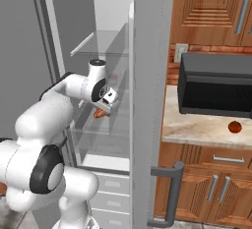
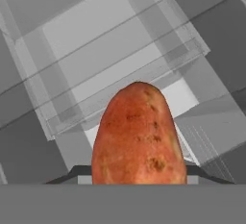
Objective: Place the sweet potato and tomato inside the fridge drawer. Close the drawer after placing the vegetables.
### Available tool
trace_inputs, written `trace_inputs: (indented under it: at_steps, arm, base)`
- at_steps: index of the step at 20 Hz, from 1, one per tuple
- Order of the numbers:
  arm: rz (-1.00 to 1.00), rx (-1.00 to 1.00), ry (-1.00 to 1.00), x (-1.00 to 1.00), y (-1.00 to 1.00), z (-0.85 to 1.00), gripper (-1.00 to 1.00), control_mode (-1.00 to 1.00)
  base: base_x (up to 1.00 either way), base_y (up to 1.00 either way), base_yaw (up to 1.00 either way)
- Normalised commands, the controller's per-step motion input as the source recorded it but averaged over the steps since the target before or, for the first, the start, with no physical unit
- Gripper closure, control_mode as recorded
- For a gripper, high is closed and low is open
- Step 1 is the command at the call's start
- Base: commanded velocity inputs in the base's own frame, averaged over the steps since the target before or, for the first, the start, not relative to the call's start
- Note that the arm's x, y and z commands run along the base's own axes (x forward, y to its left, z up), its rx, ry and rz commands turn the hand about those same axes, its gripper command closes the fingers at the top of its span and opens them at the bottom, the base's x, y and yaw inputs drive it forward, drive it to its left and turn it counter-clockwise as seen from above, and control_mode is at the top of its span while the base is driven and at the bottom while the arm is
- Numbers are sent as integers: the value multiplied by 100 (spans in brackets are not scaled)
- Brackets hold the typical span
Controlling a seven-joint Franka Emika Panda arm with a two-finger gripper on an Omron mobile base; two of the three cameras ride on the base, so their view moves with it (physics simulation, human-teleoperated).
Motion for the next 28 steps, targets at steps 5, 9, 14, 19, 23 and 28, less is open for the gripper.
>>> trace_inputs:
  at_steps: [5, 9, 14, 19, 23, 28]
  arm:
    - [0, 0, 5, 44, -1, -35, 100, -100]
    - [0, 0, 3, 26, -1, -42, 100, -100]
    - [0, 0, 3, 26, 0, -38, 100, -100]
    - [1, 0, 1, 6, -12, -47, 100, -100]
    - [0, 0, 0, 0, -14, -59, 100, -100]
    - [2, 0, 1, -23, -33, -47, 100, -100]
  base:
    - [0, 0, 0]
    - [0, 0, 0]
    - [0, 0, 0]
    - [0, 0, 0]
    - [0, 0, 0]
    - [0, 0, 0]
